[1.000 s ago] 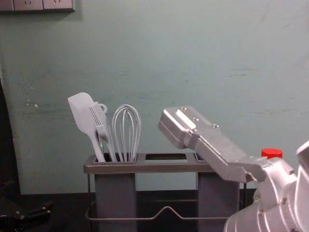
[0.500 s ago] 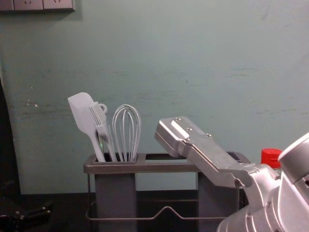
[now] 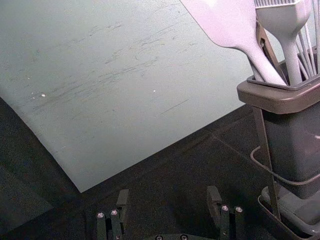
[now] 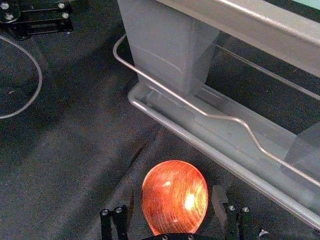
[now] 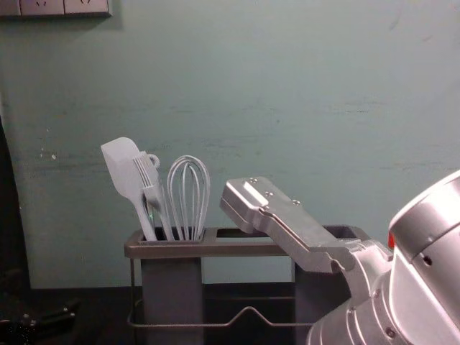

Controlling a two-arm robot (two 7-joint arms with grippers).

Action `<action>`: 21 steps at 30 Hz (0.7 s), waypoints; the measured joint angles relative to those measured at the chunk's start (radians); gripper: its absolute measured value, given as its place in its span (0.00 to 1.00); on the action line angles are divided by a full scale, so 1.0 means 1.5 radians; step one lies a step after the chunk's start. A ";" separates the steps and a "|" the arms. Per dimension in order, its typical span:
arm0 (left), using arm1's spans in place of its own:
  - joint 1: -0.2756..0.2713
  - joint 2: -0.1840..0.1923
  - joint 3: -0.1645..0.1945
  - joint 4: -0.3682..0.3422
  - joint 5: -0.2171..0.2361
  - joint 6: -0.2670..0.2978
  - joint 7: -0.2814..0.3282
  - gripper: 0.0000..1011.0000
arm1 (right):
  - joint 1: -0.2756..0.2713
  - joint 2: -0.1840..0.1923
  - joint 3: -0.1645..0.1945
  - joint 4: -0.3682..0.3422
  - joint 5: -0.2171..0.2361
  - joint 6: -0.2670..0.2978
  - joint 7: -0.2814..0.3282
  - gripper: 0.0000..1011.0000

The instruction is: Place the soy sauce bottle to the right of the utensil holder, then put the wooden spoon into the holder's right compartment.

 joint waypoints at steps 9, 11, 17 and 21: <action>0.000 0.000 0.000 0.000 0.000 0.000 0.000 0.99 | 0.012 -0.009 -0.004 0.016 -0.015 0.010 0.010 0.99; 0.000 0.000 0.000 0.000 0.000 0.000 0.000 0.99 | 0.014 -0.010 -0.004 0.018 -0.018 0.012 0.011 0.99; 0.000 0.000 0.000 0.000 0.000 0.000 0.000 0.99 | 0.017 -0.014 -0.004 0.025 -0.028 0.015 0.019 0.99; 0.000 0.000 0.000 0.000 0.000 0.000 0.000 0.99 | 0.015 -0.017 -0.002 0.026 -0.033 0.015 0.021 0.99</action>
